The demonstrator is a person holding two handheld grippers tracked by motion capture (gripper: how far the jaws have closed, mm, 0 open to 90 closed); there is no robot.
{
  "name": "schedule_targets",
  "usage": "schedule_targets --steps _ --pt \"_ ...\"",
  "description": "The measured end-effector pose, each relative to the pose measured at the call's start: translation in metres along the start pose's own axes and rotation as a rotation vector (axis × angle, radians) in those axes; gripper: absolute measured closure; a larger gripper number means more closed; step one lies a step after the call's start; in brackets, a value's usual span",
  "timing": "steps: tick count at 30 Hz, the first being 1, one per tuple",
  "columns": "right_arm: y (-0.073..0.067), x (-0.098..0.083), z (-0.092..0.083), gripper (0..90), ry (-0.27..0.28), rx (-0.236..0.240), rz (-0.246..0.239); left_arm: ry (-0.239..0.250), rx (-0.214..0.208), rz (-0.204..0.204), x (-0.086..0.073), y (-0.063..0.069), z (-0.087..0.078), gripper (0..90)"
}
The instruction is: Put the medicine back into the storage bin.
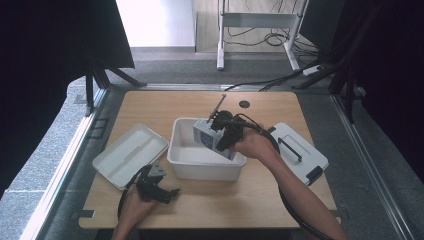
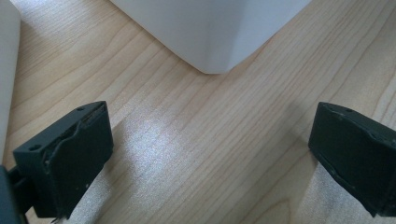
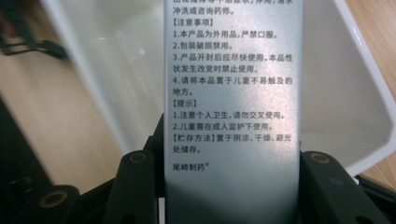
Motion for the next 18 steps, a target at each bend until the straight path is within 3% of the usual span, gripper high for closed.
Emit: schedule_targets --steps 7,18 --pt "0.01 -0.007 0.037 56.9 -0.014 -0.016 0.024 0.0 0.0 -0.001 0.0 0.0 0.0 0.0" --pt "0.008 -0.014 0.076 56.7 -0.049 0.009 0.041 0.001 0.0 0.001 0.0 0.0 0.0 0.0"
Point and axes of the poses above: each handheld gripper's, and its own axes: z roughly forward along the jaws, x roughly out of its top, y roughly to its right, the point moved 3 cm from there along z, roughly forward along the jaws, and after that the axes turned 2 degrees about -x, right-handed, at the moved point
